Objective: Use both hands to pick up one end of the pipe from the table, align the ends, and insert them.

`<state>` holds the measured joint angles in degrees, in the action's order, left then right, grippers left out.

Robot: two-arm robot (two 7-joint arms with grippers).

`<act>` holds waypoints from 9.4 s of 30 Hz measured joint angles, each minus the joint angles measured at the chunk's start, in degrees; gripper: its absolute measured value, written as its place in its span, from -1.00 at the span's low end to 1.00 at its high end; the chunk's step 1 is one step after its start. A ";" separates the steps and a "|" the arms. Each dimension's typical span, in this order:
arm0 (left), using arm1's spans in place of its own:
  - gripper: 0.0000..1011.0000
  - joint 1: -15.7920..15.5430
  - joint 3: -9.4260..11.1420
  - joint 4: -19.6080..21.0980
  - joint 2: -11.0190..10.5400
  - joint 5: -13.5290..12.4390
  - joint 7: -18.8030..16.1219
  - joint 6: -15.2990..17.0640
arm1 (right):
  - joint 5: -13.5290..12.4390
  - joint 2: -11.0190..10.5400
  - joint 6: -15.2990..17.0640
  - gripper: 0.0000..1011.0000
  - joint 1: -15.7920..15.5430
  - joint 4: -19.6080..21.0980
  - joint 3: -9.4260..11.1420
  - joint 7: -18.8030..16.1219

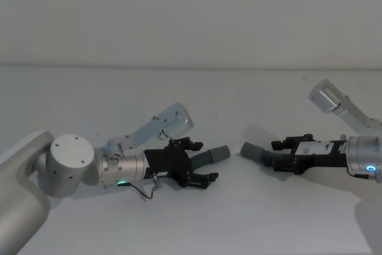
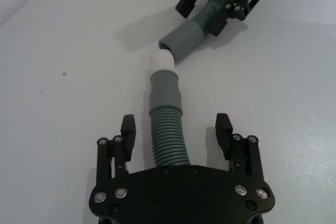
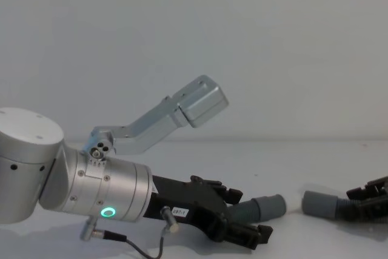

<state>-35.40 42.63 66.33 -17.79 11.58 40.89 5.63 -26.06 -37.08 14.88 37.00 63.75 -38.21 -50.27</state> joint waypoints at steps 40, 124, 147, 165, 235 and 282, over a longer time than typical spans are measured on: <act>0.38 0.00 -0.02 -0.10 0.00 -0.14 -0.26 0.08 | -0.14 0.00 0.00 -0.49 0.03 -0.02 -0.04 0.00; -0.36 -0.03 -0.09 -0.04 0.06 -0.86 -0.93 -0.61 | 0.41 -0.48 -0.45 -0.49 0.04 0.66 -0.11 0.86; -0.36 -1.84 -1.61 1.52 -1.39 -7.07 -6.15 -11.17 | 7.68 -8.24 -2.64 -0.49 -3.14 11.59 2.21 10.66; -0.36 -5.72 -0.20 0.76 -3.64 -14.70 -5.58 -26.05 | 14.02 -14.63 -5.87 -0.49 -4.47 22.25 4.17 15.41; -0.36 -10.02 1.98 -0.04 -5.91 -22.54 -2.98 -37.30 | 23.99 -14.42 -9.75 -0.49 0.39 28.74 0.77 3.77; -0.36 -10.01 1.97 -0.02 -5.90 -22.55 -2.98 -37.30 | 25.23 -10.81 -11.64 -0.49 0.35 28.47 1.24 1.32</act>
<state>-45.41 44.60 66.31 -23.69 -10.97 37.91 -31.67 -0.84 -47.89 3.23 37.35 92.22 -36.97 -48.95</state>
